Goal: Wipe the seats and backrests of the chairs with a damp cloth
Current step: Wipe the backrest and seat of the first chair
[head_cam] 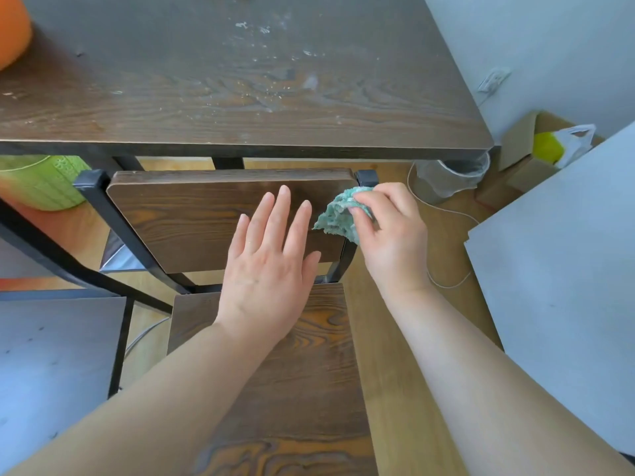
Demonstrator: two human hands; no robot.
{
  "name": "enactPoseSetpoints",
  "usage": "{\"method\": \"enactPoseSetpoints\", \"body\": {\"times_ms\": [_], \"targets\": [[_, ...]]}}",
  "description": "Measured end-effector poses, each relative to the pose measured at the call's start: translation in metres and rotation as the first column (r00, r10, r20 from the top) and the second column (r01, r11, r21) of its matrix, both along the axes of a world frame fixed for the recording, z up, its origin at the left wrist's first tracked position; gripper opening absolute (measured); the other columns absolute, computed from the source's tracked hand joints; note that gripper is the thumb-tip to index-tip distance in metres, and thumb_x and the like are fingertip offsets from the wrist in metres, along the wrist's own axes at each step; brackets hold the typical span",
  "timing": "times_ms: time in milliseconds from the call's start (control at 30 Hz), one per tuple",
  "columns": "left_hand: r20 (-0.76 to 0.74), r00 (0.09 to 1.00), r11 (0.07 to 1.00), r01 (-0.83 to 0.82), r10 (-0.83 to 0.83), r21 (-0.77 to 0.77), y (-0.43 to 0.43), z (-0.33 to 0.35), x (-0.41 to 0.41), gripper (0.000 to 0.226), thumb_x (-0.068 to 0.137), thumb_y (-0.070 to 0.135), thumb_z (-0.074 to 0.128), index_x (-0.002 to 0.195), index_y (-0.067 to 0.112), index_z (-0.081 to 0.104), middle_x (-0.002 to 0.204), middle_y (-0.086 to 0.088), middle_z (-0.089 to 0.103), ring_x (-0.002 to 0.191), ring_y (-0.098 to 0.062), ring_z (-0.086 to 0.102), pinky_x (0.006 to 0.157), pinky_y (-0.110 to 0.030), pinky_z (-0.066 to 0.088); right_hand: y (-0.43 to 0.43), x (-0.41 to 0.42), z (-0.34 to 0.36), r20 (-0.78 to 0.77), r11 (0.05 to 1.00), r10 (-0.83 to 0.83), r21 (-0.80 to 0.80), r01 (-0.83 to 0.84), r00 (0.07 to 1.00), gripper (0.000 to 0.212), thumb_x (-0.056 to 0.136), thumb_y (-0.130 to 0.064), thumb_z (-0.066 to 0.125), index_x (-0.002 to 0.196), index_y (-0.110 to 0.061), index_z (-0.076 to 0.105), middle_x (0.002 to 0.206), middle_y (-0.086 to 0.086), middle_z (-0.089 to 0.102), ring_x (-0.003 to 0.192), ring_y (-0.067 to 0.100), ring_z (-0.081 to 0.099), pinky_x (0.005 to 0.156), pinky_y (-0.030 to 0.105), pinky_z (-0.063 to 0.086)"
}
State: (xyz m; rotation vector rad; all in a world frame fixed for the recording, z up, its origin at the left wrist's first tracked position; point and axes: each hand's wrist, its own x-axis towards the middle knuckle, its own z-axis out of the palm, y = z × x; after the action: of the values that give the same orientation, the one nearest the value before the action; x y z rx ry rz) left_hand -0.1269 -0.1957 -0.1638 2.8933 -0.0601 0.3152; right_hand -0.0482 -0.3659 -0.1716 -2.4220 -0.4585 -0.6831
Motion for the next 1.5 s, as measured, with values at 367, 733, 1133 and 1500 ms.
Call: {"method": "enactPoseSetpoints", "body": {"times_ms": [367, 733, 1133, 1500], "targets": [[-0.053, 0.999, 1.000, -0.009, 0.009, -0.005, 0.011, -0.014, -0.002, 0.060, 0.101, 0.040, 0.040, 0.154, 0.014, 0.029, 0.162, -0.014, 0.024, 0.151, -0.032, 0.019, 0.121, -0.053, 0.022, 0.011, 0.009, -0.001, 0.189, 0.993, -0.080, 0.095, 0.063, 0.979, 0.010, 0.091, -0.007, 0.068, 0.097, -0.002, 0.073, 0.100, 0.014, 0.063, 0.093, 0.025, 0.059, 0.079, 0.032, 0.054], [-0.058, 0.998, 1.000, 0.021, -0.022, -0.017, 0.014, -0.027, -0.008, 0.059, 0.101, 0.035, 0.047, 0.154, 0.014, 0.030, 0.162, -0.014, 0.023, 0.151, -0.032, 0.018, 0.120, -0.053, 0.023, 0.004, -0.003, -0.064, 0.147, 0.993, -0.067, -0.085, 0.080, 0.987, 0.022, 0.091, -0.011, 0.068, 0.112, -0.004, 0.068, 0.114, 0.012, 0.056, 0.100, 0.030, 0.055, 0.086, 0.034, 0.053], [-0.145, 0.989, 1.000, 0.016, -0.016, 0.002, 0.031, -0.080, -0.044, 0.058, 0.100, 0.034, 0.049, 0.151, 0.012, 0.035, 0.160, -0.017, 0.029, 0.149, -0.033, 0.024, 0.118, -0.055, 0.028, 0.003, -0.032, -0.132, -0.117, 0.995, -0.097, -0.016, 0.095, 0.988, 0.021, 0.083, 0.006, 0.066, 0.103, -0.002, 0.071, 0.107, 0.010, 0.062, 0.097, 0.027, 0.058, 0.078, 0.033, 0.054], [-0.263, 0.965, 0.999, -0.003, 0.017, 0.053, 0.049, -0.090, -0.068, 0.059, 0.102, 0.038, 0.043, 0.154, 0.013, 0.030, 0.163, -0.015, 0.022, 0.151, -0.032, 0.018, 0.120, -0.052, 0.023, 0.019, -0.049, -0.155, -0.338, 0.969, -0.179, 0.103, 0.225, 0.924, 0.023, 0.078, 0.009, 0.062, 0.094, -0.006, 0.071, 0.104, 0.005, 0.059, 0.097, 0.025, 0.059, 0.080, 0.036, 0.054]]}}
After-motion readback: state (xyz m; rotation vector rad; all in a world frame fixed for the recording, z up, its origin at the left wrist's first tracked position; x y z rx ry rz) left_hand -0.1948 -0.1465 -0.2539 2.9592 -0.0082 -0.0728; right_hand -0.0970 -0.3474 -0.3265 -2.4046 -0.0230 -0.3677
